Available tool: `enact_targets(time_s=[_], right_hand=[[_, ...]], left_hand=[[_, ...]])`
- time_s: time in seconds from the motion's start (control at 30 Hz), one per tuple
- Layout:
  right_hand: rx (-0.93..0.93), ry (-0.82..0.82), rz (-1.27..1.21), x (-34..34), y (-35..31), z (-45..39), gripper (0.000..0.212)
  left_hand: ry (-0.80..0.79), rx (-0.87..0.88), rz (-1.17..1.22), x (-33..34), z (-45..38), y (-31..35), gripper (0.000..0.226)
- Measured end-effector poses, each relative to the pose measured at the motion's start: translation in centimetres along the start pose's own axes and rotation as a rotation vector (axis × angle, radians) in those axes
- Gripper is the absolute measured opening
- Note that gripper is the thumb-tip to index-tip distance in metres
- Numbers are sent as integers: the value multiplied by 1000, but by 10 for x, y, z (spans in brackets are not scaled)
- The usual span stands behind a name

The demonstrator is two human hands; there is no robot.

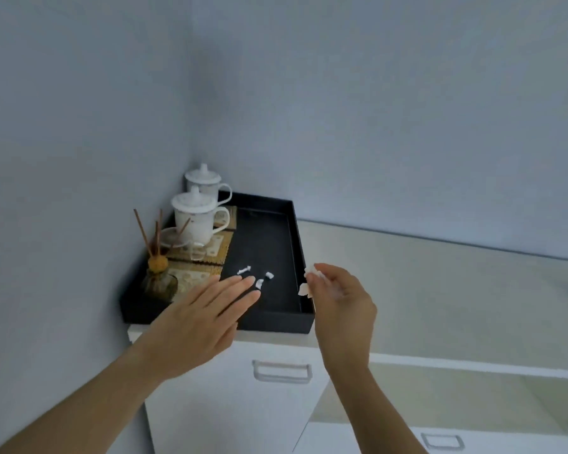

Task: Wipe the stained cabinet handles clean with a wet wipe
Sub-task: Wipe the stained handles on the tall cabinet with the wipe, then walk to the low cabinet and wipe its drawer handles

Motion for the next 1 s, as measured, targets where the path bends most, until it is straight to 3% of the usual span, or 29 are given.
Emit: enact_targets(time_s=[0.07,0.2,0.47,0.6,0.83,1.0], right_hand=[[-31,-53,85,4,-28,-18,8],[-104,-156,213,11,-76,-45,18],[-312,-352,407,30,-155,-79,21],[-438,-484,471,37,-179,-91,21],[-689,-718,470,43,-201,-89,21],[-884,-972,368,48,-210,-14,20]], left_hand=[[-45,-94,32,-25,-23,-21,48],[-155,-261,73,-61,-57,-57,52],[-224,-400,-93,-115,-85,-98,51],[-331,-535,-185,-141,-82,-106,54],[-491,-807,-368,-190,-66,-73,56],[-624,-1065,-444,-242,-12,-12,57]])
Point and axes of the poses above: each hand's wrist, its own z-axis away from the middle knuckle, its own x-axis out of the palm, y = z × x, the point moved 4 cm from there along -z, towards the middle knuckle, and after that the axes turned 2 degrees about -z, right-handed, at the moved point
